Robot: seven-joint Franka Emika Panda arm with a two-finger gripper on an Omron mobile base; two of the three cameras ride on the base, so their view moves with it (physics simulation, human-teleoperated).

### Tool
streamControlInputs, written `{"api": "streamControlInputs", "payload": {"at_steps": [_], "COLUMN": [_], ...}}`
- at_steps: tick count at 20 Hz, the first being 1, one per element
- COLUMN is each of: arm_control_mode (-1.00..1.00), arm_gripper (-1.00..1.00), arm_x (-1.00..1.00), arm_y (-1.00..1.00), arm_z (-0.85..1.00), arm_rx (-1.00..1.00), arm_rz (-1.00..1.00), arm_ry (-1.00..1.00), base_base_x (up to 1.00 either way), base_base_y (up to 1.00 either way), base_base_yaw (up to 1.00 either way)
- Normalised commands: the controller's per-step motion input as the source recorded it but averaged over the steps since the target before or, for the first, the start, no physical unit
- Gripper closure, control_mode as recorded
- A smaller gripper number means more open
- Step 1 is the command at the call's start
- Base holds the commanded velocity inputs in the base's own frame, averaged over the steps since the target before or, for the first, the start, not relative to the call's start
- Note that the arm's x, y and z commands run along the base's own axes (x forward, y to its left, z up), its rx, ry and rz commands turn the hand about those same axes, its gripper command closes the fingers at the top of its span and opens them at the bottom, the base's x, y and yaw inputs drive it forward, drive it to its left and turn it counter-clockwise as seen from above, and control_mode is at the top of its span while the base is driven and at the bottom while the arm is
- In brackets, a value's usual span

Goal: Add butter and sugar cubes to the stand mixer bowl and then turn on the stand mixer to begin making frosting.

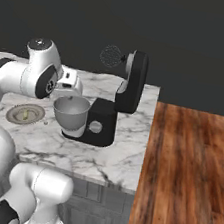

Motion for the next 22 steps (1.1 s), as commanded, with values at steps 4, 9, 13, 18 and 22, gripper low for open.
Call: {"api": "streamControlInputs", "payload": {"at_steps": [4,9,13,18,22], "arm_control_mode": [-1.0,-1.0,-1.0,-1.0,-1.0], "arm_gripper": [-1.0,-1.0,-1.0,-1.0,-1.0], "arm_x": [-0.24,-0.14,-0.02,0.0,0.0], "arm_y": [0.48,0.53,0.52,0.47,0.41], "arm_z": [0.0,0.0,0.01,0.09,0.01], "arm_rx": [-0.18,-0.19,-0.17,-0.17,-0.18], "arm_rz": [0.11,0.11,0.1,0.12,0.13], "arm_ry": [-0.09,0.0,0.07,0.14,0.13], "base_base_x": [0.0,0.0,0.0,0.0,0.0], "base_base_y": [0.0,0.0,0.0,0.0,0.0], "base_base_yaw": [0.0,0.0,0.0,0.0,0.0]}}
